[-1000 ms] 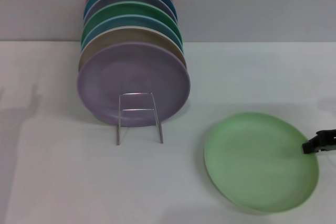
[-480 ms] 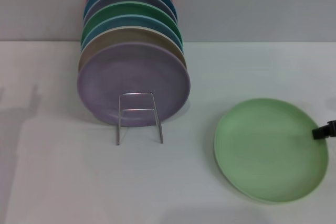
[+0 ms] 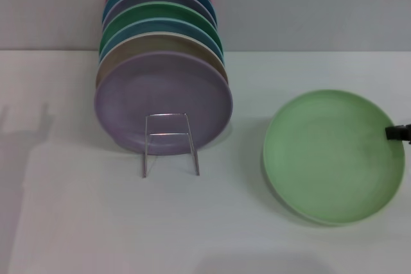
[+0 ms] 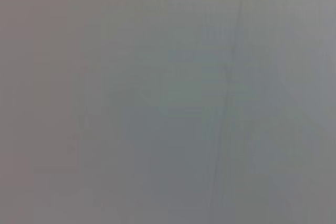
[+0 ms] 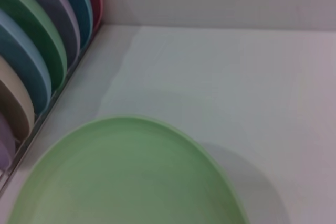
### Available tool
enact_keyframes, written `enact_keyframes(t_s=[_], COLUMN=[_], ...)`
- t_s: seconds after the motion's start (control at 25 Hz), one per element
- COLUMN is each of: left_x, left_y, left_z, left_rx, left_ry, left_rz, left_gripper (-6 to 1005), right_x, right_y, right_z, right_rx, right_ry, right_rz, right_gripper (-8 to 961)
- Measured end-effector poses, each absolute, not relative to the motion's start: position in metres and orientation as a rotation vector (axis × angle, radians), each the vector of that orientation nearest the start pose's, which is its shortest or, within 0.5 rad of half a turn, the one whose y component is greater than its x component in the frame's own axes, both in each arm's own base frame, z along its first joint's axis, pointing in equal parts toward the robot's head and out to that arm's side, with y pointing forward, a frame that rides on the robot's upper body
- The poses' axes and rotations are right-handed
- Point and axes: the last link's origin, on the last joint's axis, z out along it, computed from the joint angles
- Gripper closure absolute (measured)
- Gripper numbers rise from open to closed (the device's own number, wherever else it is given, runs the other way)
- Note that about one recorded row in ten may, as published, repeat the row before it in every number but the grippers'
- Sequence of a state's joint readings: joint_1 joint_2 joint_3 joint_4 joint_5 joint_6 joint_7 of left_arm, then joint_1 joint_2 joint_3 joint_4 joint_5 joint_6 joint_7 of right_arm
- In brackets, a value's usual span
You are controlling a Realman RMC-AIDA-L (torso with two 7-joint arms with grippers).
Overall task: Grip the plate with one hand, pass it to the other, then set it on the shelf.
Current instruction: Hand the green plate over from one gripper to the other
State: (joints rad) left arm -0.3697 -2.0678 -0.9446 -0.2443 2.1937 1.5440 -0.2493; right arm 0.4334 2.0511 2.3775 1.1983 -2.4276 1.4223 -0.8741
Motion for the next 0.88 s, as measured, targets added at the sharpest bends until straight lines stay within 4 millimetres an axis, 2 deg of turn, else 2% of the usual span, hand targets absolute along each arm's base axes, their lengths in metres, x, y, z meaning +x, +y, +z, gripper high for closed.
enact_keyframes(t_s=[0.48, 0.88], left_x=[-0.305, -0.304], left_y=[0.304, 0.303], left_z=[0.043, 0.043], left_rx=[-1.238, -1.238], left_ry=[-0.384, -0.383], left_rz=[-1.1, -1.114], left_gripper=[170, 170], right_x=[0.298, 0.28], right_y=[0.353, 0.356], right_z=[0.102, 0.107], right_rx=[-2.153, -2.13], right_ry=[1.084, 0.881], right_rz=[0.098, 0.045], right_gripper=[929, 929])
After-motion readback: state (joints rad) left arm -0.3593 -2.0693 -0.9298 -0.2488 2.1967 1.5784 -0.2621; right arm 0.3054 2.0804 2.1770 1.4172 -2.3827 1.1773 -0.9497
